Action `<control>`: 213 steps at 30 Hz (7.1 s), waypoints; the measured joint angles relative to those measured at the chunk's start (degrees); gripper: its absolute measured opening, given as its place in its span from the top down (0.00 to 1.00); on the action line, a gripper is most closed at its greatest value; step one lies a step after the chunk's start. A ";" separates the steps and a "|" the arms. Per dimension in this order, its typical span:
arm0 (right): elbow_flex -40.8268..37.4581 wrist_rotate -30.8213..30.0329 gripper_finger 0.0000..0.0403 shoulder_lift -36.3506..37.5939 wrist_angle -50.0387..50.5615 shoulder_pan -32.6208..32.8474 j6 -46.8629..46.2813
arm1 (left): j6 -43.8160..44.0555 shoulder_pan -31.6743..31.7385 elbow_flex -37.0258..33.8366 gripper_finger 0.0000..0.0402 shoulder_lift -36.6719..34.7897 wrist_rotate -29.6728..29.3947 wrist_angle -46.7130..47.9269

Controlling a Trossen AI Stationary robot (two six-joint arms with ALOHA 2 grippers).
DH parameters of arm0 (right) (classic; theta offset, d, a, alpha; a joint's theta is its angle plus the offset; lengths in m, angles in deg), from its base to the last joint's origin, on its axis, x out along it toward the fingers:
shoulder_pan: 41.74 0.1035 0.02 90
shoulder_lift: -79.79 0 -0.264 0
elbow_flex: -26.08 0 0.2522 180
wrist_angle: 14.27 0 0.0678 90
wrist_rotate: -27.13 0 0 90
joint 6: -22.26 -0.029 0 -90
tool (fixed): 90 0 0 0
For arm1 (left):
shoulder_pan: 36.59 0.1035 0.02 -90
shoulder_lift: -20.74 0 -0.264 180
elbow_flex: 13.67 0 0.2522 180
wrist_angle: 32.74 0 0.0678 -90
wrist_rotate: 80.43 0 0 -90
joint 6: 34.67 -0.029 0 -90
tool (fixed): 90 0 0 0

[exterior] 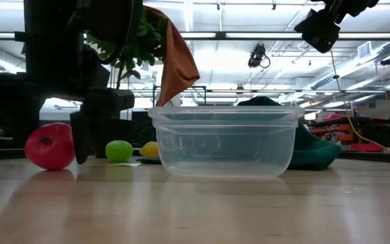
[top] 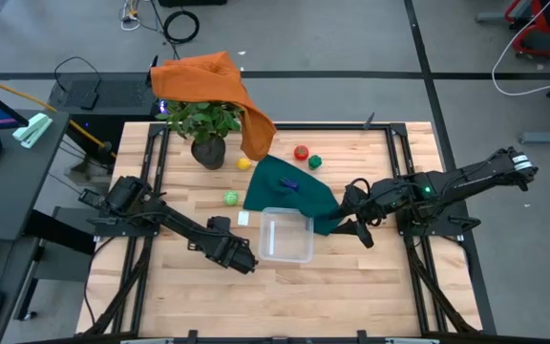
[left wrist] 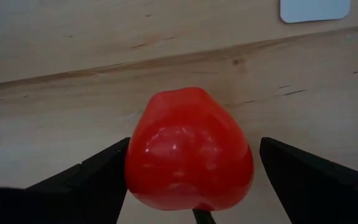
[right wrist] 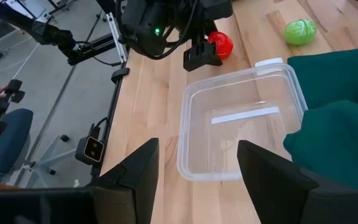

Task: Pick and placing Produce into tupperware
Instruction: Put the apple into the transparent basket, then put the cabbage into the transparent basket

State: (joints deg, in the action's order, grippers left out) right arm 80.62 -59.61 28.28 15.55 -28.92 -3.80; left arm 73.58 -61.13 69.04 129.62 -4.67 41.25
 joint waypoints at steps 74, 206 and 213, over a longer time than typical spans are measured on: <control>0.02 -3.74 0.55 0.04 0.64 -0.07 -1.80 | -46.39 12.28 0.29 0.29 -12.68 -4.26 -46.21; 0.02 -3.43 0.55 4.42 10.73 -4.04 0.44 | -55.82 17.18 35.85 0.15 16.74 14.89 -13.97; 0.02 -3.44 0.55 4.42 10.73 -4.04 0.44 | -58.22 17.18 45.60 0.15 16.70 9.47 -4.52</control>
State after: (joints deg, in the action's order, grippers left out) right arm 80.64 -63.05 32.70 26.28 -32.97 -3.36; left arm 15.35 -43.95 114.64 146.32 4.80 36.72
